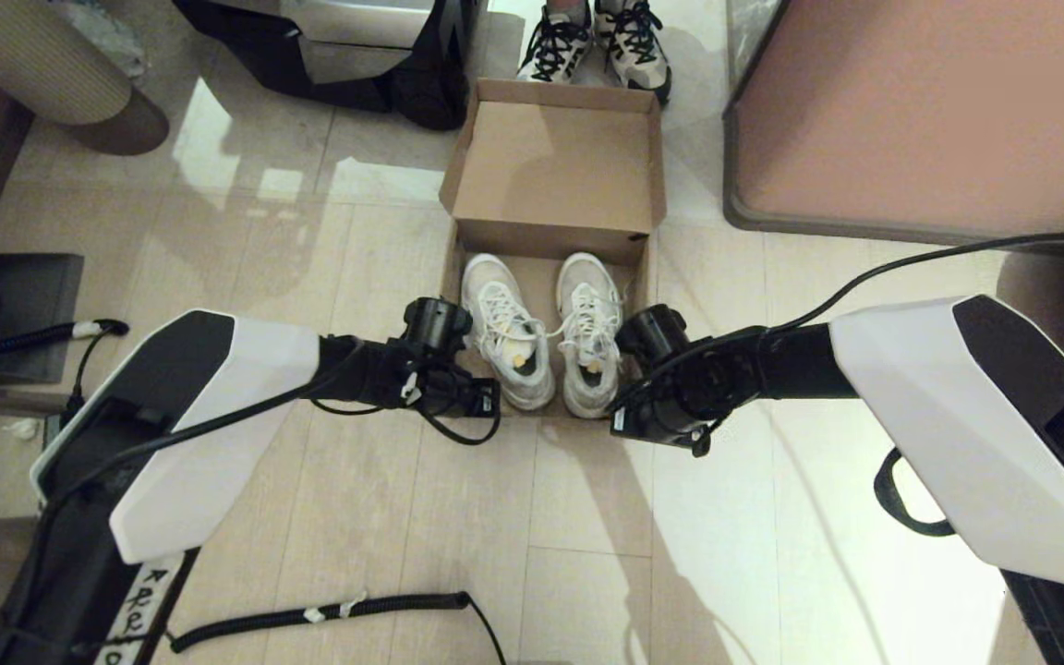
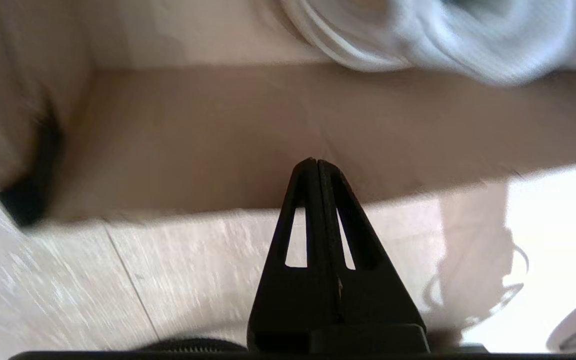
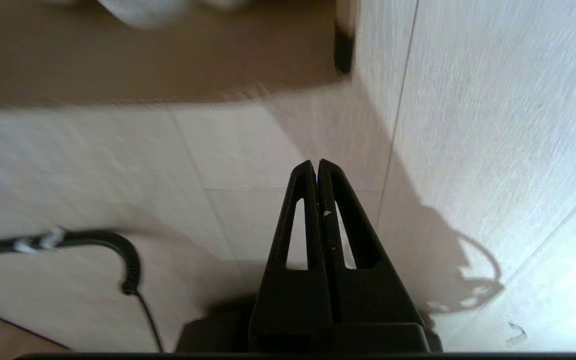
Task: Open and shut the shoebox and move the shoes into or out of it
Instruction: Put the shoes out of the shoe box
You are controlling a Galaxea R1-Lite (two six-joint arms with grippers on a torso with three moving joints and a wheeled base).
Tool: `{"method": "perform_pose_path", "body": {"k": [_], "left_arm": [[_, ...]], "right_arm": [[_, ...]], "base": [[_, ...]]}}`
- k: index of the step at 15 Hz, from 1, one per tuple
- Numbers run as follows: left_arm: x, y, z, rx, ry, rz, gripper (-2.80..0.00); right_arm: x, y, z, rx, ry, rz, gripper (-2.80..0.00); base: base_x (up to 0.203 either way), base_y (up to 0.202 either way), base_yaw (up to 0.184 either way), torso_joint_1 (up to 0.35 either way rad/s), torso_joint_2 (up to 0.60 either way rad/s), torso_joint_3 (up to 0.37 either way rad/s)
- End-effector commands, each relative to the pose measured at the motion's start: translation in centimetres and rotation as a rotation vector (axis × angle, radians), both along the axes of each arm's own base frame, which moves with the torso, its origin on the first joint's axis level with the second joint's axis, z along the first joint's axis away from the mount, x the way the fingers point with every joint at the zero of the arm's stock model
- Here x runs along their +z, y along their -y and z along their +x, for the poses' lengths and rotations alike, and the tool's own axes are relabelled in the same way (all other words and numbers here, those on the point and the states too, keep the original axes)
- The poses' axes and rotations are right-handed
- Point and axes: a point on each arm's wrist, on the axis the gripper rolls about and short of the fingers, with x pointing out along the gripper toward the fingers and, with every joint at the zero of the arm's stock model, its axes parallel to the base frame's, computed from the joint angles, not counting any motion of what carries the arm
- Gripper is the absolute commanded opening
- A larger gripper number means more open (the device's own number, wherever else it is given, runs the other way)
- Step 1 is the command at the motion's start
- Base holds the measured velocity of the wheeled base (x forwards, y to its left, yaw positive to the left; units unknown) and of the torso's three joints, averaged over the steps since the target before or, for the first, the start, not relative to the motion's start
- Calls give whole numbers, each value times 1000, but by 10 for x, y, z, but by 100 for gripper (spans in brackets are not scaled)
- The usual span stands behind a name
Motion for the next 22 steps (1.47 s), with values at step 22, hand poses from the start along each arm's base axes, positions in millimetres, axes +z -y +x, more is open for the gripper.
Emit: {"method": "perform_pose_path", "body": {"k": [22], "left_arm": [[-11, -8, 2, 21, -3, -8, -280]], "right_arm": [[3, -19, 12, 16, 108, 48, -280]], "base": [[0, 0, 0, 0, 0, 0]]}}
